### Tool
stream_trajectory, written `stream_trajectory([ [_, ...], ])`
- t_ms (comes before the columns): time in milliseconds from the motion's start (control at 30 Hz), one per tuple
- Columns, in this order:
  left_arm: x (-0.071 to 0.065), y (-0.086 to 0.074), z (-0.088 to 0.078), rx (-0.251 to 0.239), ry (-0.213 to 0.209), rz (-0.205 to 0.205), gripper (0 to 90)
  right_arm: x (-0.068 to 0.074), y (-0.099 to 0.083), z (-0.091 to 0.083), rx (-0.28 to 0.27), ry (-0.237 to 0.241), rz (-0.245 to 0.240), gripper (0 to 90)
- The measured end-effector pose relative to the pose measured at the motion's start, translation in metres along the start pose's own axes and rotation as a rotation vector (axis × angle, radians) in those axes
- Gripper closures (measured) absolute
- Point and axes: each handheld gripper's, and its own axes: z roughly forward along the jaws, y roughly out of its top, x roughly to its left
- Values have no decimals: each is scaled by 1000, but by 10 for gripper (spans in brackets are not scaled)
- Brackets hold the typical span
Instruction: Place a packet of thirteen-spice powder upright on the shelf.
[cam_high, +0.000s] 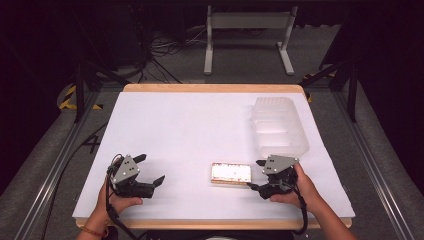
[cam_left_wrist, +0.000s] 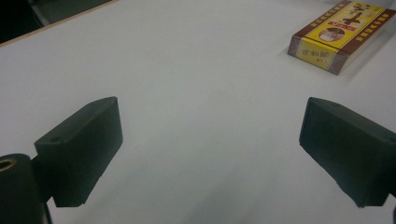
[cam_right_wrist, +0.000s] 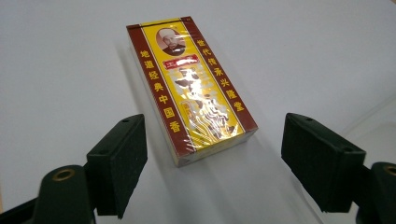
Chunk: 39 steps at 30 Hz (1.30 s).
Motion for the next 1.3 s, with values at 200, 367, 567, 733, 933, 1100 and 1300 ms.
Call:
stream_trajectory([
  [200,0,-1,-1,-1,-2,-2,67,2,2,2,12,9,-14,232],
  [367,-1,-2,-2,4,-7,13,67,3,6,3,25,22,-28,238],
  [567,0,-2,-1,4,-14,15,68,6,14,7,49,36,-36,238],
  [733,0,-2,0,9,-17,15,68,6,16,12,67,43,-48,237],
  [933,-1,-2,0,11,-15,14,69,5,23,13,66,53,-49,249],
  [1100,-2,-3,-2,15,-13,16,70,5,36,16,89,89,-58,252],
  [1300,0,-4,-2,17,-16,16,69,5,61,27,148,127,-94,250],
])
